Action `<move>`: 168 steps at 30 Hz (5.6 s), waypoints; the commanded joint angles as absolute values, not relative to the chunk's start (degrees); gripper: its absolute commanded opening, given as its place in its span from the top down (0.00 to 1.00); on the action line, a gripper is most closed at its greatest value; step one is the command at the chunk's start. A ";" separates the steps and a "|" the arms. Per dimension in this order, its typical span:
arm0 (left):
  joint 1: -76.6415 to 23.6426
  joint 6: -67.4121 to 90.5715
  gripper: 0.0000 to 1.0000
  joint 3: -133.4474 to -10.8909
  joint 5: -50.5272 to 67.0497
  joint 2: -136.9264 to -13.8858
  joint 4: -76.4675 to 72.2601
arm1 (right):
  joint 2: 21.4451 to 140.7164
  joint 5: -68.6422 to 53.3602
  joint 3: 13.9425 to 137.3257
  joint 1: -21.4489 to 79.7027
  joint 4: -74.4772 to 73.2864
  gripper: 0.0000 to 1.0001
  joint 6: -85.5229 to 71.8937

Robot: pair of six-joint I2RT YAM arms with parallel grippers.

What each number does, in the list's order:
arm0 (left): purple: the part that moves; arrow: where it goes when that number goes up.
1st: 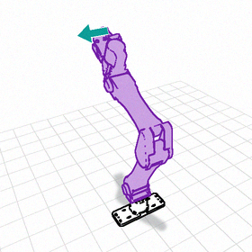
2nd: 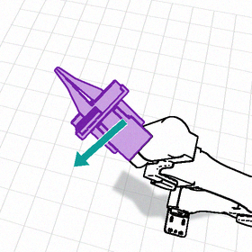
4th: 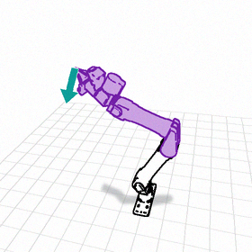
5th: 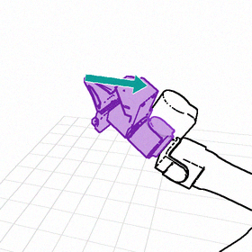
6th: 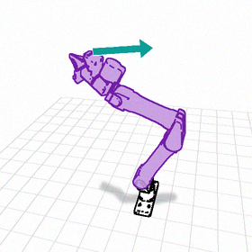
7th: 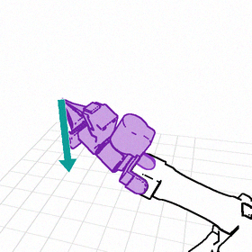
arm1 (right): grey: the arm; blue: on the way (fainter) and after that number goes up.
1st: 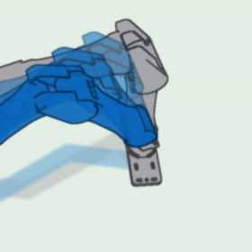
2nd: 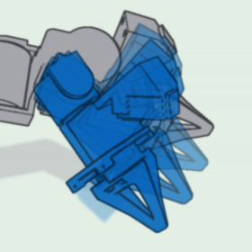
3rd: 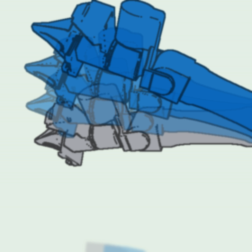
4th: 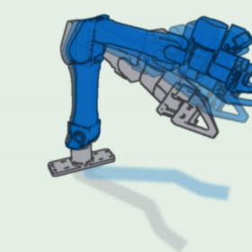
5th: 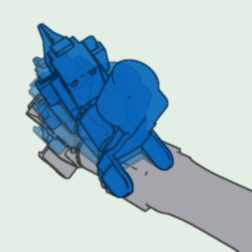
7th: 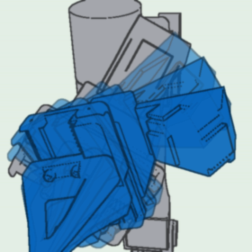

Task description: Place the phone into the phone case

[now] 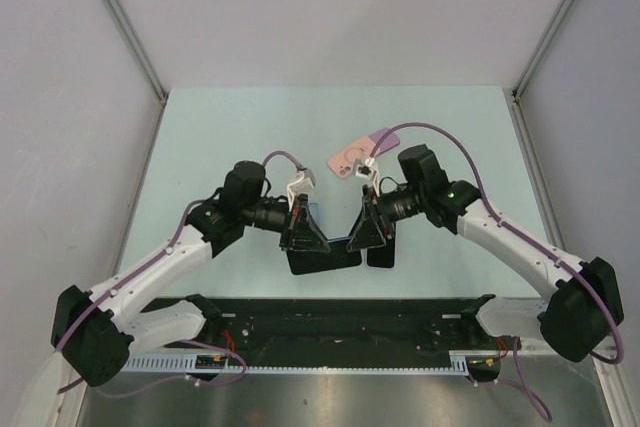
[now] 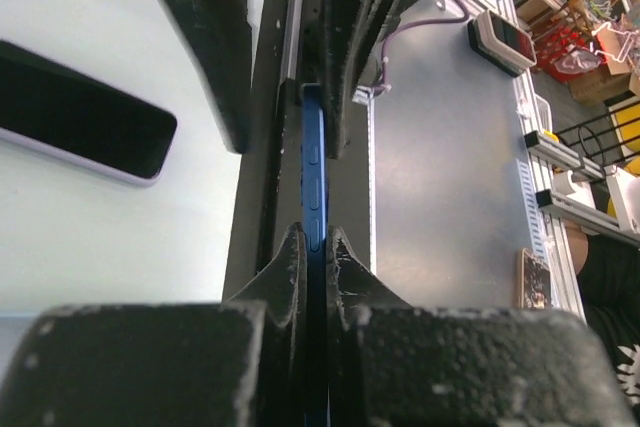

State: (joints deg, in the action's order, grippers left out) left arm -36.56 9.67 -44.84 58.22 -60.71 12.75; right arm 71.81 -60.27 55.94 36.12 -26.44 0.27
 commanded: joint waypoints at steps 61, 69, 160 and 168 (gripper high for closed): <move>-22.68 65.77 0.19 -18.17 15.47 -41.83 -13.87 | 92.47 -22.50 33.31 43.25 73.58 1.00 -71.46; -20.13 50.73 0.13 -27.33 12.83 -48.23 5.79 | 87.45 -29.43 40.59 38.59 39.69 1.00 -59.46; -22.85 53.08 0.76 -21.53 14.78 -76.56 -5.11 | 117.07 -31.46 66.62 39.55 4.66 0.77 -48.60; -22.76 52.21 0.55 -24.16 6.95 -67.51 2.81 | 111.98 -29.63 66.62 38.23 0.26 0.53 -45.79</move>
State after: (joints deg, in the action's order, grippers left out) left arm -22.65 52.03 -22.24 11.57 -70.78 -2.02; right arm 115.57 -32.75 65.71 38.09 4.84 -47.81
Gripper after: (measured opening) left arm 0.404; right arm 0.426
